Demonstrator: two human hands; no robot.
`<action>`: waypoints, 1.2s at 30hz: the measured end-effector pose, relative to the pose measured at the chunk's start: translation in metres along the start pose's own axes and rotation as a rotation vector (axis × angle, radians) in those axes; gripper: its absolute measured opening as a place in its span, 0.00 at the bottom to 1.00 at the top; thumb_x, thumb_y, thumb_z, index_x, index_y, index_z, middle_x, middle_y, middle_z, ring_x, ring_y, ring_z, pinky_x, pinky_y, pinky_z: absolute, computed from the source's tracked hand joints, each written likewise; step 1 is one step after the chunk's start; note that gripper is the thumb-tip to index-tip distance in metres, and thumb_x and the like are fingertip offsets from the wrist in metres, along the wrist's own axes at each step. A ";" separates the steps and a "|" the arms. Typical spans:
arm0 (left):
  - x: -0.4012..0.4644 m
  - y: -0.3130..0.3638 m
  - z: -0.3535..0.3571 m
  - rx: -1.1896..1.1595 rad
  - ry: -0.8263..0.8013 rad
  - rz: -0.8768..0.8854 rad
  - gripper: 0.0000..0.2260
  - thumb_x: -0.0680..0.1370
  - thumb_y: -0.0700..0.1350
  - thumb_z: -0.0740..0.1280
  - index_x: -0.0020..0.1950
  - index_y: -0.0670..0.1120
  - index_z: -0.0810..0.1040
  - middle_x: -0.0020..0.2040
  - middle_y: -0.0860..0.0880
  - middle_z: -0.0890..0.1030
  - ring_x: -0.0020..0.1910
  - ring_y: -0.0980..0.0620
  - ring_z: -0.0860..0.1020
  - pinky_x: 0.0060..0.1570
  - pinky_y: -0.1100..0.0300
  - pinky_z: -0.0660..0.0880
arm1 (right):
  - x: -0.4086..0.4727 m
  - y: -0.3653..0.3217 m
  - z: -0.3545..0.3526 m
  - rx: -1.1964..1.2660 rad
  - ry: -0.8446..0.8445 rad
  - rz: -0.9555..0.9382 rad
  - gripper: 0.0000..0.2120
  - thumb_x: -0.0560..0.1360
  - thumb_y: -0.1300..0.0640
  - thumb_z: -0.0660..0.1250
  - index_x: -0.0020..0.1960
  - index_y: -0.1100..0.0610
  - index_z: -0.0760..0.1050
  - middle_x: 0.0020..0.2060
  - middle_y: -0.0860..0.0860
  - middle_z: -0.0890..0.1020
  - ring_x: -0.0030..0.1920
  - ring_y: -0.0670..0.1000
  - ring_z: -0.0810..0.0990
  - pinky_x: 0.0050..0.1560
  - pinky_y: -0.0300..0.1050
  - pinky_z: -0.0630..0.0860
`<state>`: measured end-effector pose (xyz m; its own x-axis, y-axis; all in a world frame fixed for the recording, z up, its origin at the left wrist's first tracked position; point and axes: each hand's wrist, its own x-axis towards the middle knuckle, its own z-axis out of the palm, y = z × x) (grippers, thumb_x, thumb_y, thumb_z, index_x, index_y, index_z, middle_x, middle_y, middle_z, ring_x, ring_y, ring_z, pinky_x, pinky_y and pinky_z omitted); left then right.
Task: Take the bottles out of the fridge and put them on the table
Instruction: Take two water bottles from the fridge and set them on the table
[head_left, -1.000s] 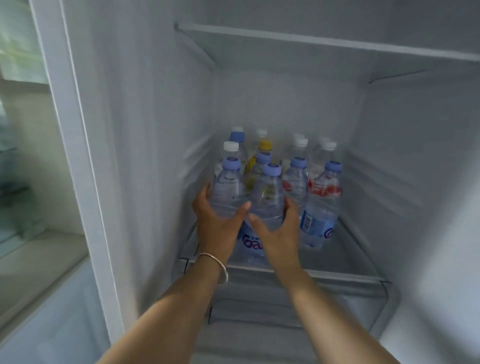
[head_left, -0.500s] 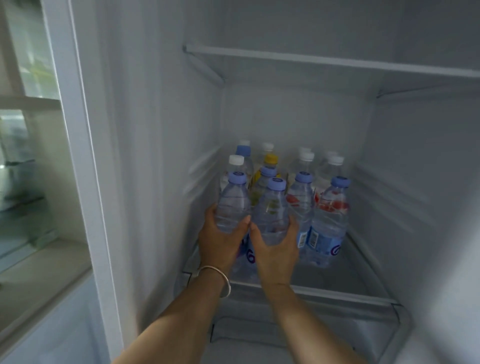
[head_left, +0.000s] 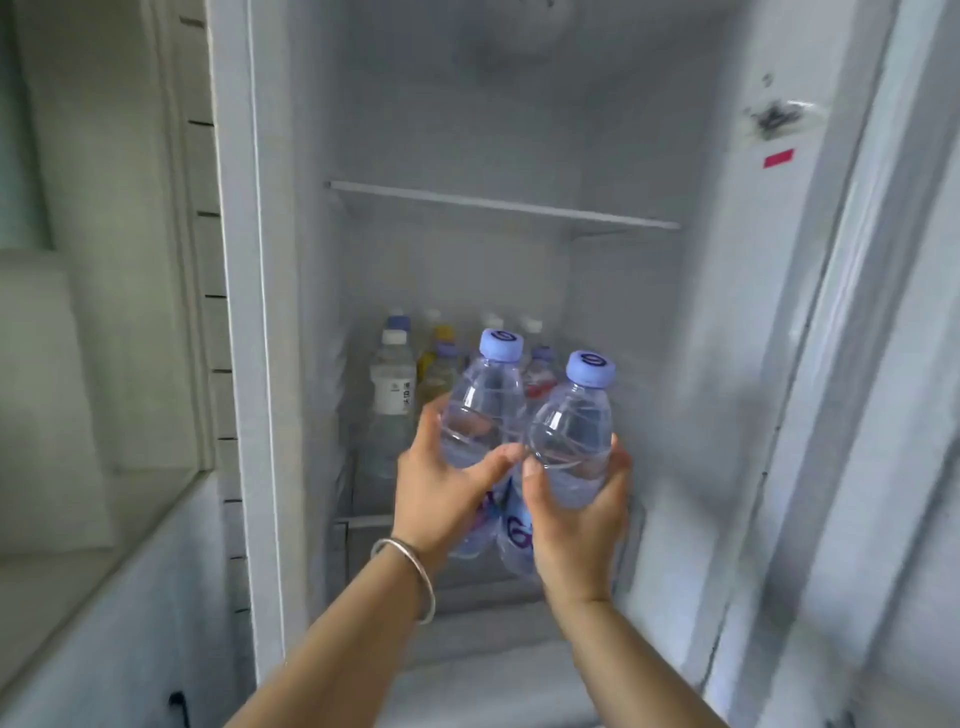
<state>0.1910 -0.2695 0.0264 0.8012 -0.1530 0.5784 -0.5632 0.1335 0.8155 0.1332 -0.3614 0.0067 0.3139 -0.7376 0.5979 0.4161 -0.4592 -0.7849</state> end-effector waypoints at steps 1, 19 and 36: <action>-0.014 0.009 0.002 -0.002 -0.036 0.016 0.25 0.57 0.62 0.72 0.51 0.56 0.73 0.43 0.57 0.84 0.44 0.62 0.80 0.47 0.68 0.74 | -0.008 -0.008 -0.017 -0.029 0.028 -0.004 0.38 0.56 0.37 0.68 0.62 0.54 0.70 0.52 0.50 0.81 0.51 0.49 0.80 0.51 0.38 0.75; -0.279 0.162 0.170 -0.315 -0.546 -0.121 0.25 0.66 0.59 0.74 0.58 0.50 0.74 0.49 0.53 0.83 0.48 0.54 0.81 0.46 0.67 0.75 | -0.108 -0.132 -0.369 -0.446 0.525 0.108 0.25 0.65 0.49 0.75 0.59 0.45 0.69 0.42 0.35 0.75 0.44 0.42 0.78 0.49 0.44 0.77; -0.558 0.271 0.400 -0.366 -0.759 -0.338 0.23 0.62 0.61 0.75 0.52 0.53 0.75 0.42 0.52 0.84 0.42 0.53 0.83 0.45 0.58 0.79 | -0.139 -0.169 -0.737 -0.746 0.692 0.334 0.27 0.65 0.45 0.74 0.61 0.50 0.70 0.42 0.47 0.78 0.45 0.53 0.79 0.51 0.46 0.74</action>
<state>-0.4892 -0.5394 -0.0667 0.4909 -0.8271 0.2737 -0.1192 0.2474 0.9615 -0.6094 -0.5461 -0.0632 -0.3346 -0.8948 0.2956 -0.3017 -0.1955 -0.9332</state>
